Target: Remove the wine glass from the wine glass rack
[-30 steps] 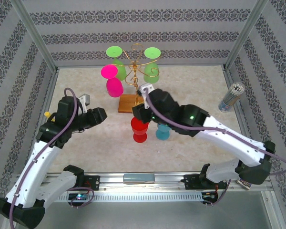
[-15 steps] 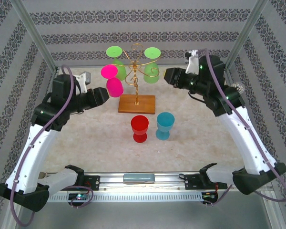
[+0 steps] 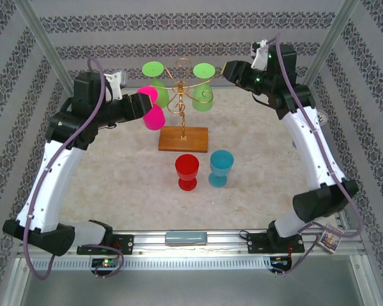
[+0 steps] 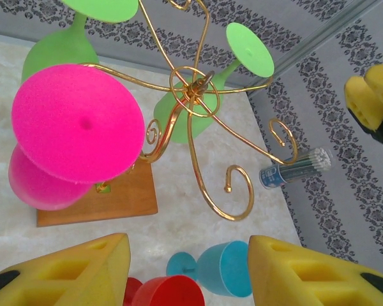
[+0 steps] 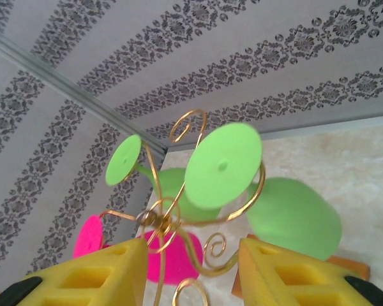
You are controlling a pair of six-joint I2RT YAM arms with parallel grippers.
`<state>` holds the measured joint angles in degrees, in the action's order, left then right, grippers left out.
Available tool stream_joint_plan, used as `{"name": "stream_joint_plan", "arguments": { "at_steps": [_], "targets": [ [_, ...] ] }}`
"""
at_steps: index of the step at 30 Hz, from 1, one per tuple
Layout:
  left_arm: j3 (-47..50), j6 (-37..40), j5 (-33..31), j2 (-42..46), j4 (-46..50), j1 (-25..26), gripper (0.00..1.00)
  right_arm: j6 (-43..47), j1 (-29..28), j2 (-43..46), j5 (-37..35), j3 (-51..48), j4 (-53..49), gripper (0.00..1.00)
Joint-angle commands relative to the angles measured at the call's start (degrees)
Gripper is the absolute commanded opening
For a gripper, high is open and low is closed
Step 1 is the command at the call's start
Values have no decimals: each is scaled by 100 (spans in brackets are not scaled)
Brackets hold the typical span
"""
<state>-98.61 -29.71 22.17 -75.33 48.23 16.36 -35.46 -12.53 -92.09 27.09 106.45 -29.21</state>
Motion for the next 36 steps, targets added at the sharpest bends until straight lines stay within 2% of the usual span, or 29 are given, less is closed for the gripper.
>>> {"name": "stream_joint_plan", "arguments": {
  "at_steps": [1,8,15,36],
  "targets": [
    [-227,186,69,-132,-143,-109,52,73,66,-462,206,444,170,42],
    [-277,94,169,-392,-360,-185,52,180,126,-1538,426,1462,21,44],
    [-361,67,234,-544,-377,-255,53,172,153,-2167,578,2084,-91,44],
    [-134,-78,296,-395,-543,-362,53,109,130,-2313,806,2002,-111,40]
  ]
}}
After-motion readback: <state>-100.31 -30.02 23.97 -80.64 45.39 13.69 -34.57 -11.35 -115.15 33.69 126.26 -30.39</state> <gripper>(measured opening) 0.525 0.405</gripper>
